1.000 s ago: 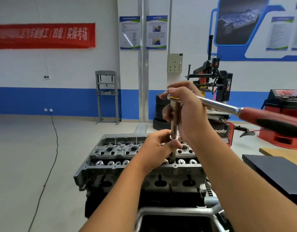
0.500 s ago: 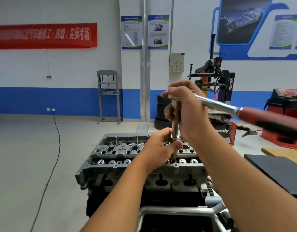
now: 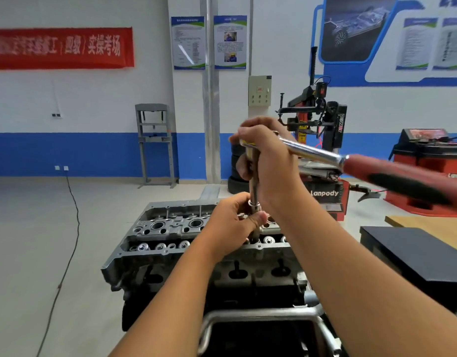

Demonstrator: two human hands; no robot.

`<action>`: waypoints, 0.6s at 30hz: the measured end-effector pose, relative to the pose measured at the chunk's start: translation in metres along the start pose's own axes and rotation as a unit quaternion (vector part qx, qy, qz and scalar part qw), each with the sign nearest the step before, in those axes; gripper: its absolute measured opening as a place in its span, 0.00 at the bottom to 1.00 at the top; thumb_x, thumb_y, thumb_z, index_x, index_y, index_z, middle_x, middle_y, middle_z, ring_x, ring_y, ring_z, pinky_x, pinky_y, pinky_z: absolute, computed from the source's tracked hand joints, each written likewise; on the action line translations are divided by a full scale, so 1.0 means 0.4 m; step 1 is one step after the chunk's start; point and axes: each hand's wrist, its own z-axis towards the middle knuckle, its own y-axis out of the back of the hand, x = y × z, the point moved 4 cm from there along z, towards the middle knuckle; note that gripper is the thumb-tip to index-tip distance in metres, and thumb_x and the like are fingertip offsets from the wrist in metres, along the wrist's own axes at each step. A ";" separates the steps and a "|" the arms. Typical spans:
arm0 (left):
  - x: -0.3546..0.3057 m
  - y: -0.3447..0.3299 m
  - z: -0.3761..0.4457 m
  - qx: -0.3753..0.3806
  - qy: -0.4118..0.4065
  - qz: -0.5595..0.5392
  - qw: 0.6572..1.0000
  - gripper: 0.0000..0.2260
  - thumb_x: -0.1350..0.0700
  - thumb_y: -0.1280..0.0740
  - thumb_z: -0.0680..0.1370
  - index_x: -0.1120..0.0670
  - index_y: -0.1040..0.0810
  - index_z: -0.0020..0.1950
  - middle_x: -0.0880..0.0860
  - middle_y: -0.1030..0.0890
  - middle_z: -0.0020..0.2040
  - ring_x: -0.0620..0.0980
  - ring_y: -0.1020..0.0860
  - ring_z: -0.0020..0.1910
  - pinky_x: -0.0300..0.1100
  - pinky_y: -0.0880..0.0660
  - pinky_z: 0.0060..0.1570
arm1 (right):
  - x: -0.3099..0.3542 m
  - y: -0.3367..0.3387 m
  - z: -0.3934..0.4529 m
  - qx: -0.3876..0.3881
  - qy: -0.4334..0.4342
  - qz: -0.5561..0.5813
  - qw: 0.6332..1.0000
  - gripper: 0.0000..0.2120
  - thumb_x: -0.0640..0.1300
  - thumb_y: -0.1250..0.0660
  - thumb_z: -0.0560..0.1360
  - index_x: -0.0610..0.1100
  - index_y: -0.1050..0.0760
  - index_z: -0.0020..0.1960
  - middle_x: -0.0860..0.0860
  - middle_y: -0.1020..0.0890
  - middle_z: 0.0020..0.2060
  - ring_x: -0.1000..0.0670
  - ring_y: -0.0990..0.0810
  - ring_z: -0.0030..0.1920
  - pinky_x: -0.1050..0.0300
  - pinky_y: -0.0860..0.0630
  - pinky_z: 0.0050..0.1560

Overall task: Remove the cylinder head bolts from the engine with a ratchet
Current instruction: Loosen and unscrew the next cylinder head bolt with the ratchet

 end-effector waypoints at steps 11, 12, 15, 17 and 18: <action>0.001 -0.012 0.009 -0.009 -0.013 0.026 1.000 0.03 0.58 0.30 0.82 0.53 0.19 0.54 0.53 0.15 0.48 0.46 0.21 0.33 0.37 0.23 0.34 | 0.002 0.041 0.003 0.020 -0.059 0.102 0.993 0.04 0.45 0.32 0.72 0.47 0.24 0.45 0.44 0.16 0.42 0.48 0.29 0.22 0.60 0.36 0.26; 0.001 -0.013 0.009 -0.006 -0.012 0.026 1.000 0.04 0.58 0.30 0.82 0.53 0.18 0.56 0.52 0.14 0.49 0.48 0.20 0.34 0.38 0.22 0.34 | 0.003 0.041 -0.005 -0.003 -0.018 0.062 0.998 0.04 0.45 0.31 0.72 0.46 0.23 0.46 0.43 0.16 0.42 0.47 0.27 0.23 0.59 0.34 0.26; -0.002 -0.008 0.002 -0.003 -0.007 -0.013 1.000 0.06 0.59 0.30 0.82 0.51 0.17 0.57 0.51 0.14 0.47 0.44 0.23 0.28 0.35 0.26 0.30 | 0.007 0.020 -0.003 -0.013 0.026 -0.036 0.999 0.04 0.43 0.28 0.71 0.45 0.21 0.45 0.40 0.18 0.40 0.47 0.26 0.23 0.60 0.32 0.24; -0.007 -0.002 -0.003 -0.011 -0.012 -0.040 0.999 0.06 0.62 0.30 0.82 0.52 0.17 0.55 0.49 0.14 0.45 0.39 0.24 0.27 0.32 0.27 0.30 | 0.004 -0.003 0.019 0.047 -0.036 -0.006 0.998 0.02 0.42 0.32 0.69 0.44 0.22 0.41 0.41 0.19 0.37 0.47 0.30 0.21 0.61 0.35 0.23; -0.008 -0.001 -0.004 -0.014 -0.015 -0.043 0.999 0.06 0.62 0.30 0.81 0.52 0.18 0.53 0.49 0.14 0.45 0.38 0.23 0.28 0.32 0.27 0.31 | 0.002 -0.012 0.029 0.087 -0.086 0.028 0.992 0.01 0.42 0.33 0.69 0.45 0.23 0.39 0.43 0.19 0.36 0.48 0.32 0.21 0.62 0.38 0.24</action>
